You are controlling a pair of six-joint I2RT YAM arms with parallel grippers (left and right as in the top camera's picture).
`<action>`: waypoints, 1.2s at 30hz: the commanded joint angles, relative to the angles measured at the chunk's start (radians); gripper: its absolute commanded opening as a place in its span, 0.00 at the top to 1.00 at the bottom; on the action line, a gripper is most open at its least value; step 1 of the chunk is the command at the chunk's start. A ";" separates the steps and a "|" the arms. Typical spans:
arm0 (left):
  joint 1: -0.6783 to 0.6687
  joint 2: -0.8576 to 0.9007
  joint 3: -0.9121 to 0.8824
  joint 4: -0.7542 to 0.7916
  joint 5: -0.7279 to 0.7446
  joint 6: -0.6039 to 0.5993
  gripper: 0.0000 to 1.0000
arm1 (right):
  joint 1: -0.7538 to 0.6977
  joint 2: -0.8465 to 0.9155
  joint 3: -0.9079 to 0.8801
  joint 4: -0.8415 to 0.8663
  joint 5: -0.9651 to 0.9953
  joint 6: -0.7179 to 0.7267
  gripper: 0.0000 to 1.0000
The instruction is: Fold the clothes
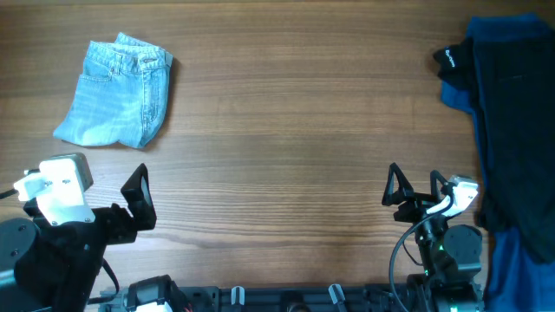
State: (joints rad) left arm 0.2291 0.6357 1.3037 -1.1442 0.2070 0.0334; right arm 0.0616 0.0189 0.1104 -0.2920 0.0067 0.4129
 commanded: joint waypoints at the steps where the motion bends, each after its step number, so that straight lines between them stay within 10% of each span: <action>1: -0.007 -0.005 -0.002 0.000 -0.003 0.019 0.00 | -0.003 -0.014 -0.002 0.006 -0.014 -0.018 0.00; 36: -0.267 -0.633 -1.182 0.910 0.021 -0.023 0.00 | -0.003 -0.014 -0.002 0.006 -0.014 -0.018 0.00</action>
State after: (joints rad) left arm -0.0322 0.0128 0.2031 -0.2890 0.2115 0.0174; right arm 0.0616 0.0174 0.1104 -0.2901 0.0006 0.4129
